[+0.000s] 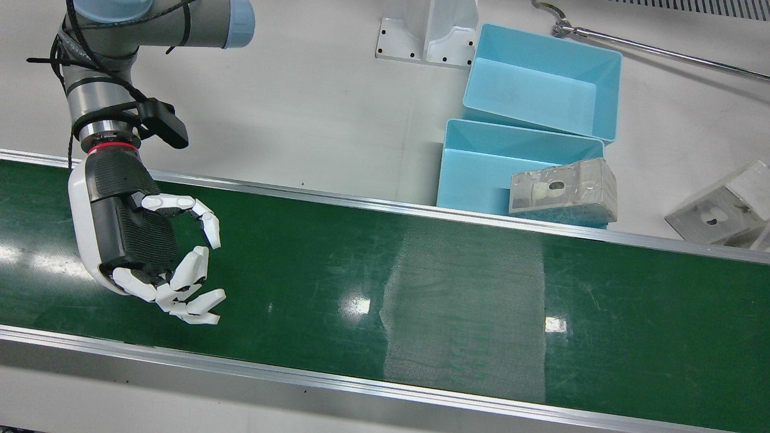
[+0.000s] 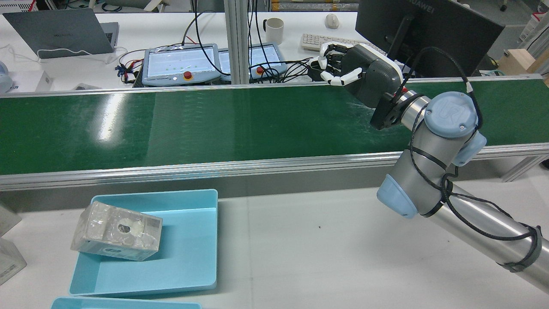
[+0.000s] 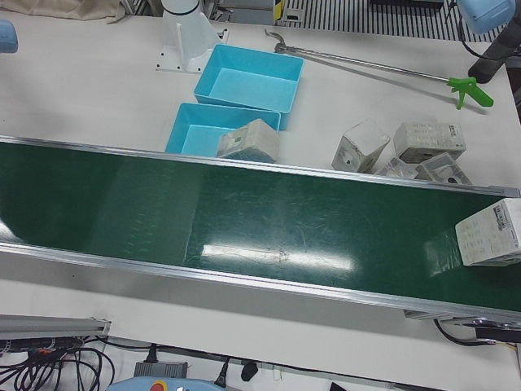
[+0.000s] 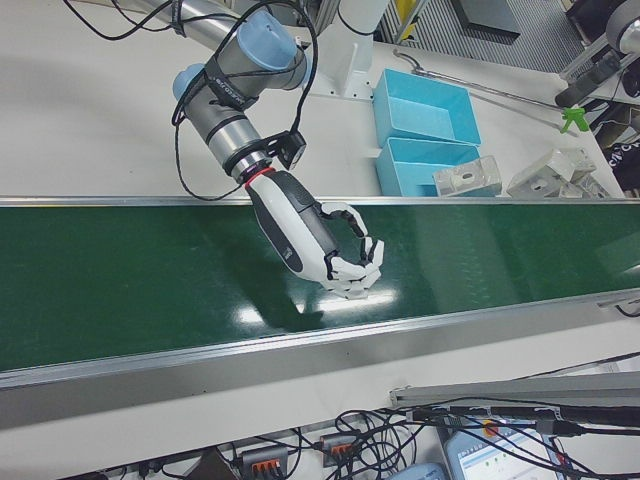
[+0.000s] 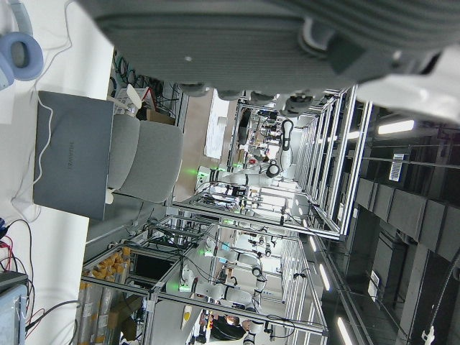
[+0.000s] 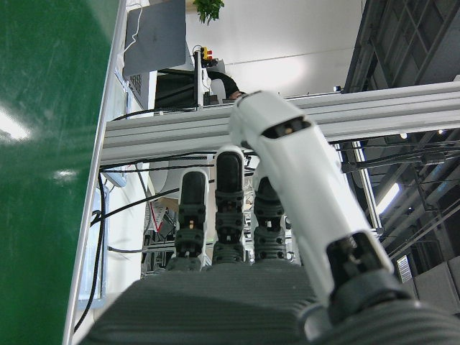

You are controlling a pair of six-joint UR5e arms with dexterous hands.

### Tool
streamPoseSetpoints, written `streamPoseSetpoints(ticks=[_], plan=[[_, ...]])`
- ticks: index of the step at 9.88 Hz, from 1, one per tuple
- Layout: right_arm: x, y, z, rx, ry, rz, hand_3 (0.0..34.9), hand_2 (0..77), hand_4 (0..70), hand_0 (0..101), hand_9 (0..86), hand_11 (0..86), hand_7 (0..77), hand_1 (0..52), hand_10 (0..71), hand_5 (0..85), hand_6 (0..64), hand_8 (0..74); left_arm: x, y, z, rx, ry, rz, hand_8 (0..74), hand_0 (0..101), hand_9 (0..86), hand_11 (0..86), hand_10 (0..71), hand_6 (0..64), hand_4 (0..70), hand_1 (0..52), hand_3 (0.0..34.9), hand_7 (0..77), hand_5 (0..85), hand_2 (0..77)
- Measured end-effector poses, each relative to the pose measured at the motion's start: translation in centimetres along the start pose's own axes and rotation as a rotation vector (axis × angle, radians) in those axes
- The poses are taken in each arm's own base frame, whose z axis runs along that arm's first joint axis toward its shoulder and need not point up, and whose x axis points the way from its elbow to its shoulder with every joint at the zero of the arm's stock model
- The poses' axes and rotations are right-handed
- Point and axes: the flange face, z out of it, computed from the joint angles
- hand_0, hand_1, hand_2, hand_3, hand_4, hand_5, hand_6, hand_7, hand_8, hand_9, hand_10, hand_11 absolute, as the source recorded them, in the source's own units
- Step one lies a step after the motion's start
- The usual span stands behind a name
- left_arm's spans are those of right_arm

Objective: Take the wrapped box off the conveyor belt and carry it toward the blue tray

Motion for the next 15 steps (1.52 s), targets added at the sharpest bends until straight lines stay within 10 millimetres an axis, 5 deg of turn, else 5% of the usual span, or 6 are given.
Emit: streamPoseSetpoints(ticks=[1, 2, 3, 5, 12, 15], plan=[[0.0, 0.0, 0.0, 0.0, 0.0, 0.0, 0.0, 41.5, 39.3, 60, 45.3, 32.7, 55.6, 30.5, 15.8, 54.5, 46.4, 28.9, 0.0, 0.0, 0.0, 0.0, 0.0, 0.0, 0.5, 0, 0.0, 0.0, 0.5, 0.0, 0.0, 0.0, 0.0, 0.5, 1.1, 0.5], [0.0, -0.1, 0.0, 0.0, 0.0, 0.001, 0.0, 42.5, 21.8, 60, 27.8, 12.0, 42.5, 30.5, 0.0, 43.1, 30.5, 8.7, 0.0, 0.0, 0.0, 0.0, 0.0, 0.0, 0.5, 0, 0.0, 0.0, 0.0, 0.0, 0.0, 0.0, 0.0, 0.5, 1.1, 0.5], [0.0, 0.0, 0.0, -0.001, 0.001, 0.002, 3.5, 42.5, 20.2, 60, 6.5, 8.7, 40.4, 30.0, 4.9, 42.0, 18.5, 7.1, 0.0, 0.0, 0.0, 0.0, 0.0, 0.0, 0.5, 0, 0.0, 0.0, 0.0, 0.0, 0.0, 0.0, 0.0, 0.5, 1.1, 0.5], [0.3, 0.1, 0.0, -0.005, 0.004, 0.005, 6.4, 42.5, 22.9, 60, 14.2, 8.2, 40.4, 30.0, 3.3, 40.9, 15.8, 6.0, 0.0, 0.0, 0.0, 0.0, 0.0, 0.0, 0.5, 0, 0.0, 0.5, 0.0, 0.0, 0.0, 0.0, 0.0, 0.5, 1.1, 0.5], [5.4, 1.6, 0.9, -0.028, 0.06, 0.05, 6.4, 41.5, 25.6, 59, 15.3, 8.7, 43.1, 29.5, 4.9, 40.9, 20.2, 8.2, 0.0, 0.0, 0.0, 0.0, 0.0, 0.0, 0.5, 0, 0.0, 0.5, 0.0, 0.0, 0.0, 0.0, 0.0, 0.5, 1.1, 1.1], [5.5, 1.5, 0.3, -0.028, 0.07, 0.093, 6.0, 40.4, 26.7, 59, 16.4, 9.3, 44.7, 29.5, 4.9, 42.0, 18.0, 8.2, 0.0, 0.0, 0.0, 0.0, 0.0, 0.0, 0.5, 0, 0.0, 0.0, 0.5, 0.0, 0.0, 0.0, 0.0, 0.5, 1.1, 1.1]])
